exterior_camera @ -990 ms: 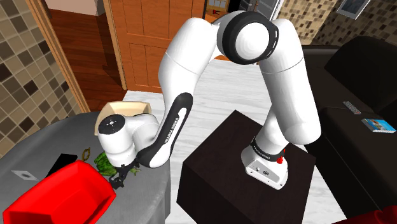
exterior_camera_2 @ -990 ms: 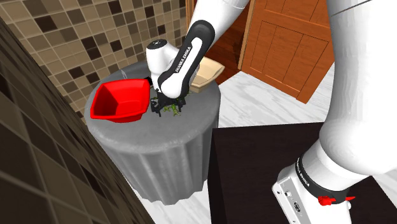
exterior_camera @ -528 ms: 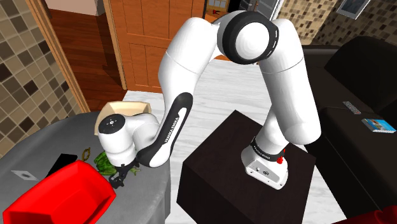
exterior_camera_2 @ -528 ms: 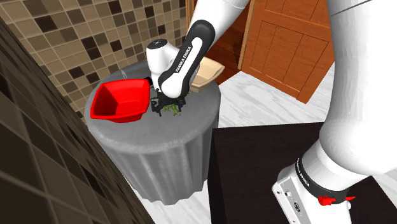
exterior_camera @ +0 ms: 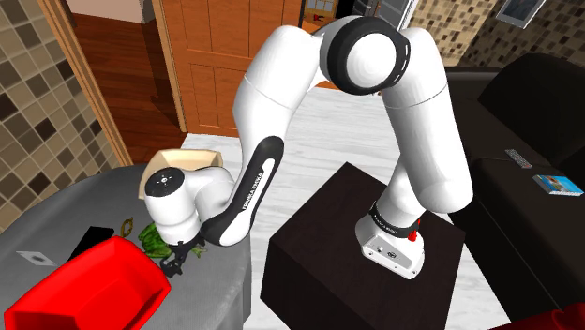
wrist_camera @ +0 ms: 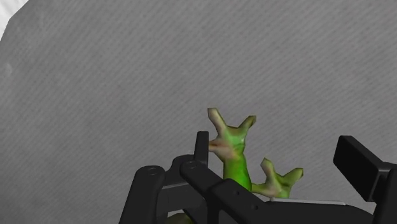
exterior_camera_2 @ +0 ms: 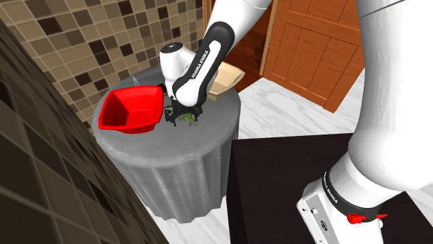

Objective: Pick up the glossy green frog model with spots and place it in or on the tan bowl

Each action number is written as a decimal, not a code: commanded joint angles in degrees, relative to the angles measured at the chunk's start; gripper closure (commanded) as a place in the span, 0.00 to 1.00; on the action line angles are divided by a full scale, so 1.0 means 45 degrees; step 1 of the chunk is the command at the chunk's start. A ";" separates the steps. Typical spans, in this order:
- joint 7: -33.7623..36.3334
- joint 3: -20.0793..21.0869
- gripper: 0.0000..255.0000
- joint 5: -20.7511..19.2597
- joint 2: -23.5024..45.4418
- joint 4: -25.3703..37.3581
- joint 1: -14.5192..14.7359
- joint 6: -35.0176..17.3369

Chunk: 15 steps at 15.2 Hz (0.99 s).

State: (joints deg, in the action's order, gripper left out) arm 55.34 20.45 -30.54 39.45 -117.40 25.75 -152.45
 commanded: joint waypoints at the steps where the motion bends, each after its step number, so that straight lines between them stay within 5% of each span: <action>1: -0.0048 0.0109 1.00 0.0077 -0.0088 -0.0100 -0.0047 0.0053; 10: -0.0468 0.0760 1.00 0.0683 -0.1191 -0.0534 -0.0558 0.0735; 11: -0.0468 0.0760 0.00 0.0683 -0.1191 -0.0534 -0.0558 0.0735; 15: -0.2786 0.2714 0.00 0.2048 -0.2366 -0.3640 -0.4569 -0.4111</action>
State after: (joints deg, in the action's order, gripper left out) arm 46.08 30.14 -22.94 29.37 -130.67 10.31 -164.89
